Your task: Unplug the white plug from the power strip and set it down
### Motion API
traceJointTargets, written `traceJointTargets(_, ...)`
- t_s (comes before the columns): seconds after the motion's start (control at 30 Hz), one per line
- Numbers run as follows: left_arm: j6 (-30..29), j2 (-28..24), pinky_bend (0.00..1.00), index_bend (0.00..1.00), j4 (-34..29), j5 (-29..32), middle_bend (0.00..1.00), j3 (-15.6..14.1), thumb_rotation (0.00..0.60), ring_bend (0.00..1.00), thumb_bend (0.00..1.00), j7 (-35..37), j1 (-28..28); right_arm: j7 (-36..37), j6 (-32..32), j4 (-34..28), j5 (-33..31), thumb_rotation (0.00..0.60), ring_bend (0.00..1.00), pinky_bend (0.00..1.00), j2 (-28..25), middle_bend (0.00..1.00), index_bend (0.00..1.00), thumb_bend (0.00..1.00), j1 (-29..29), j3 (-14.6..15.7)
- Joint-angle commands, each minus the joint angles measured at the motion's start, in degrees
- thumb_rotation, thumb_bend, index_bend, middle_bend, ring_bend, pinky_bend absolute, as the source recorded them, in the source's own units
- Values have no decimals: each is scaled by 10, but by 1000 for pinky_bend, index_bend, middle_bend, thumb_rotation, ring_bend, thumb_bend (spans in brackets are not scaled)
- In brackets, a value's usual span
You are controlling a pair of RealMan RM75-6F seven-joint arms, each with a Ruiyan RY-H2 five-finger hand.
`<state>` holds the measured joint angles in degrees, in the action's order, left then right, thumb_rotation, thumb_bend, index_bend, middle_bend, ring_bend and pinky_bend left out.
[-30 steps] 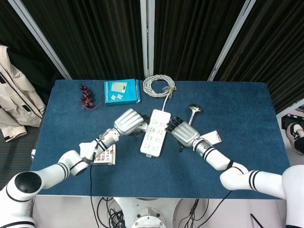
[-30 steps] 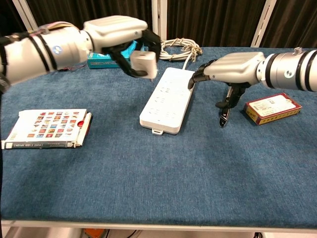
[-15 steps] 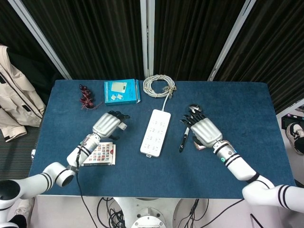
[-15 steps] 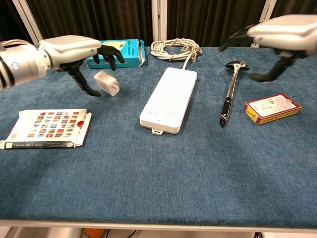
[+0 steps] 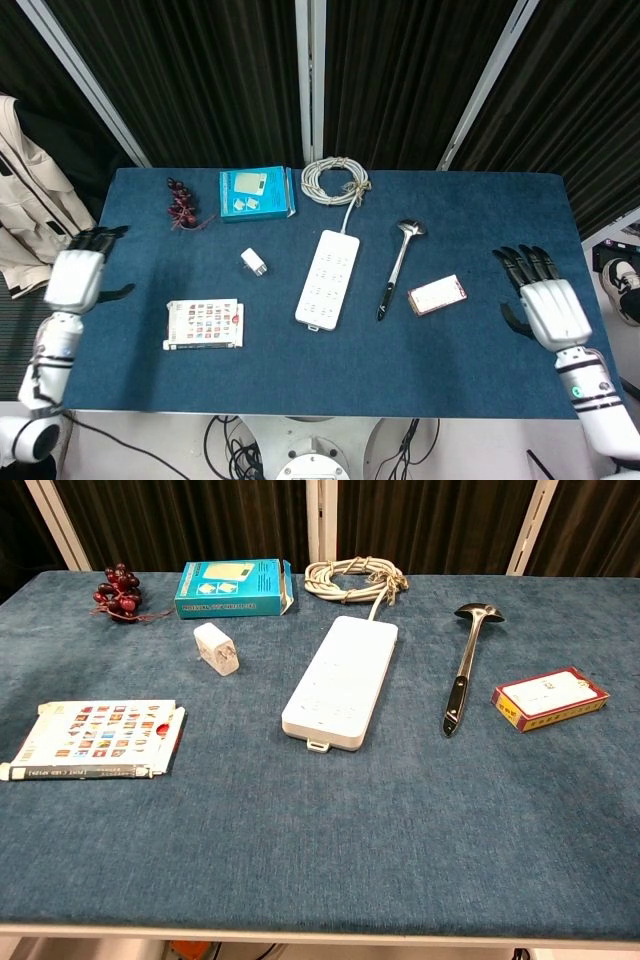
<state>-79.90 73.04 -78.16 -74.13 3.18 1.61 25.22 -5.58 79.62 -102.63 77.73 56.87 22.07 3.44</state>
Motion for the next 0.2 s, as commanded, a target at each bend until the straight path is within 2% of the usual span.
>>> traceJointTargets(0.03, -65, -44, 187, 155, -50, 20, 229, -19, 600, 146, 93, -16, -72, 36, 65, 13, 32, 600, 0, 0, 5, 69, 11, 327, -62, 18)
traceJointTargets(0.2, -104, -55, 180, 155, -94, 4, 229, -35, 600, 146, 93, -35, -120, 50, 104, 30, 59, 600, 0, 0, 32, 69, 10, 327, -106, 22)
